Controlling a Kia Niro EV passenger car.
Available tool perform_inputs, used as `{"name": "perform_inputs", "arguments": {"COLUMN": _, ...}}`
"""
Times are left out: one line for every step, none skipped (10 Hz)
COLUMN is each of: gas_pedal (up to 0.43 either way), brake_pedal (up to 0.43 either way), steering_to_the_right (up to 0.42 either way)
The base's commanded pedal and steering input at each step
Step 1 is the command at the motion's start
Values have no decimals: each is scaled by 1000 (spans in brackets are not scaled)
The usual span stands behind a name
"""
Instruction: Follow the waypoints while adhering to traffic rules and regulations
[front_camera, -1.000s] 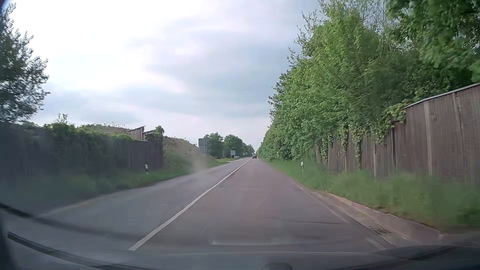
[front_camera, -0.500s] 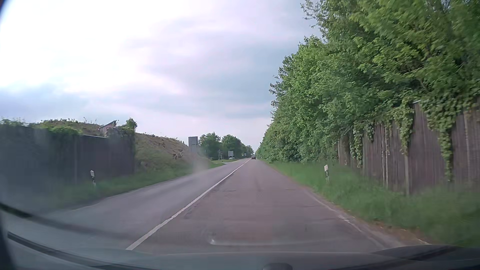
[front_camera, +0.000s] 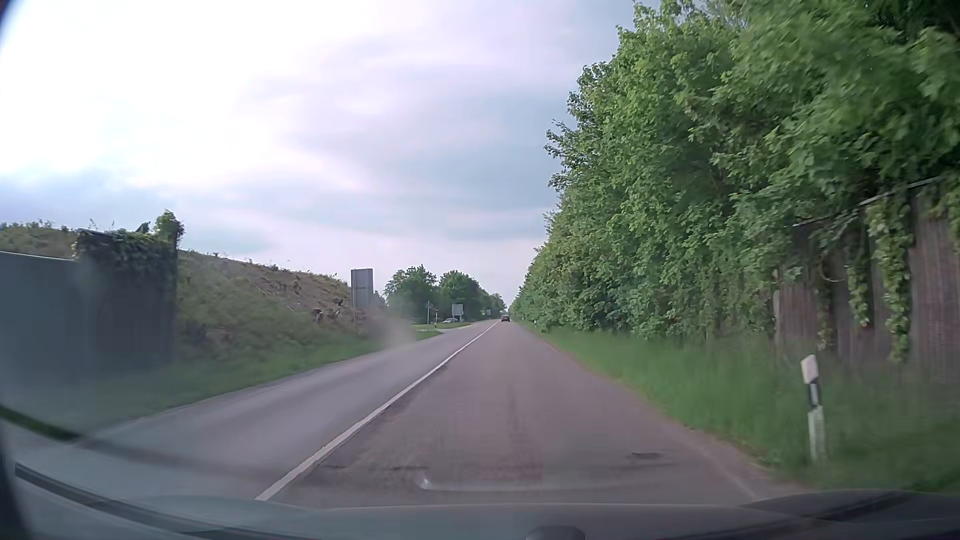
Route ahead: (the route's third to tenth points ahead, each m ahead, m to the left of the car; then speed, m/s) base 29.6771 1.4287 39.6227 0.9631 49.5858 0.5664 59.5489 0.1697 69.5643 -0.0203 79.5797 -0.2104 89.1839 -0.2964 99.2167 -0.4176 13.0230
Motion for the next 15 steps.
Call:
{"name": "perform_inputs", "arguments": {"gas_pedal": 157, "brake_pedal": 0, "steering_to_the_right": 1}}
{"name": "perform_inputs", "arguments": {"gas_pedal": 157, "brake_pedal": 0, "steering_to_the_right": 0}}
{"name": "perform_inputs", "arguments": {"gas_pedal": 157, "brake_pedal": 0, "steering_to_the_right": 0}}
{"name": "perform_inputs", "arguments": {"gas_pedal": 157, "brake_pedal": 0, "steering_to_the_right": -1}}
{"name": "perform_inputs", "arguments": {"gas_pedal": 157, "brake_pedal": 0, "steering_to_the_right": -2}}
{"name": "perform_inputs", "arguments": {"gas_pedal": 157, "brake_pedal": 0, "steering_to_the_right": -2}}
{"name": "perform_inputs", "arguments": {"gas_pedal": 157, "brake_pedal": 0, "steering_to_the_right": -2}}
{"name": "perform_inputs", "arguments": {"gas_pedal": 157, "brake_pedal": 0, "steering_to_the_right": -3}}
{"name": "perform_inputs", "arguments": {"gas_pedal": 169, "brake_pedal": 0, "steering_to_the_right": -2}}
{"name": "perform_inputs", "arguments": {"gas_pedal": 169, "brake_pedal": 0, "steering_to_the_right": -3}}
{"name": "perform_inputs", "arguments": {"gas_pedal": 189, "brake_pedal": 0, "steering_to_the_right": -2}}
{"name": "perform_inputs", "arguments": {"gas_pedal": 189, "brake_pedal": 0, "steering_to_the_right": -3}}
{"name": "perform_inputs", "arguments": {"gas_pedal": 189, "brake_pedal": 0, "steering_to_the_right": -3}}
{"name": "perform_inputs", "arguments": {"gas_pedal": 189, "brake_pedal": 0, "steering_to_the_right": -2}}
{"name": "perform_inputs", "arguments": {"gas_pedal": 177, "brake_pedal": 0, "steering_to_the_right": -3}}
